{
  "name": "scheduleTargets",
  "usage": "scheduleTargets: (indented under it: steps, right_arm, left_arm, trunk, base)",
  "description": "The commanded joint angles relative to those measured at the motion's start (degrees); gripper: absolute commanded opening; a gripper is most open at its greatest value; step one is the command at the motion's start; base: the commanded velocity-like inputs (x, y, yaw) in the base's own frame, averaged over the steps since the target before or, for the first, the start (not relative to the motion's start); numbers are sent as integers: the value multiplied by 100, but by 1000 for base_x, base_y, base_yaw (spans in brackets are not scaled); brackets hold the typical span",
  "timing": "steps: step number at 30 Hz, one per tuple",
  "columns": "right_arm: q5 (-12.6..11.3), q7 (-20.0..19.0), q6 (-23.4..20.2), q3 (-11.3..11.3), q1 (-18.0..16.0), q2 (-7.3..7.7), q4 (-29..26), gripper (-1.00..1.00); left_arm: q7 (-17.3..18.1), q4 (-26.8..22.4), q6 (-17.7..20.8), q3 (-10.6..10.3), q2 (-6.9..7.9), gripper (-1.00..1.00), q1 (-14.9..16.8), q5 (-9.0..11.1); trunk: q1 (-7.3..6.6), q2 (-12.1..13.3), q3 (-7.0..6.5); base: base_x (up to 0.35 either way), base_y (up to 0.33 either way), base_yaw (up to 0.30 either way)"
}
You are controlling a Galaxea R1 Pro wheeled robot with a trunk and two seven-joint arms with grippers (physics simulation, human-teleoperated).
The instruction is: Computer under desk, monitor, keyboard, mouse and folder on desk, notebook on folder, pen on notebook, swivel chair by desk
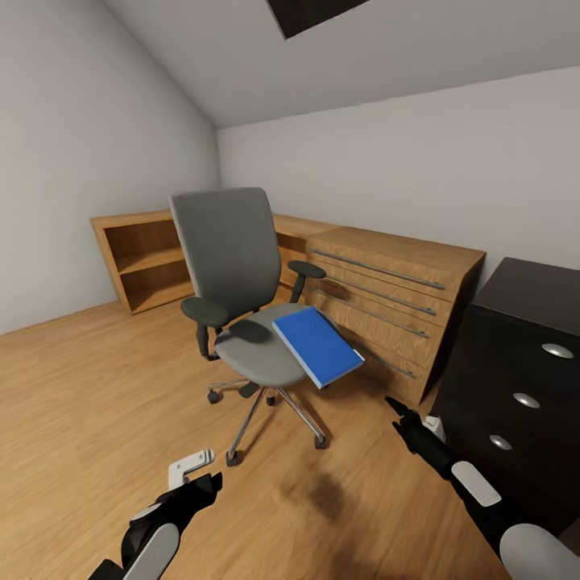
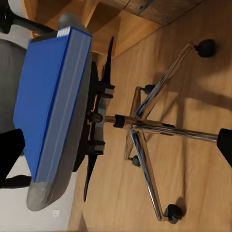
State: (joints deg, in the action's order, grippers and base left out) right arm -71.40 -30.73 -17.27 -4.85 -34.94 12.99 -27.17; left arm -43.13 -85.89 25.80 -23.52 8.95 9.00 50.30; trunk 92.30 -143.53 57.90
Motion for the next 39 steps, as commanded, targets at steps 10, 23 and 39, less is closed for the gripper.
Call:
scheduleTargets:
  steps: [10, 23, 39]
  right_arm:
    - [-49, -609, -30, -59, -4, 1, -8, 100]
    - [-40, -598, -14, -59, -4, 1, 8, 100]
    - [-32, -592, -6, -59, -4, -4, 16, 100]
  left_arm:
    - [-49, 2, -4, -11, 102, 100, 5, 25]
    - [-47, -6, -28, -12, 130, 100, 4, 16]
    - [-49, 1, -23, -9, 132, 100, 5, 23]
  trunk:
    - [-1, -2, 6]
    - [-1, -2, 6]
    - [-1, -2, 6]
  base:
    - [0, 0, 0]
    - [127, 47, 0]
    - [100, 47, 0]
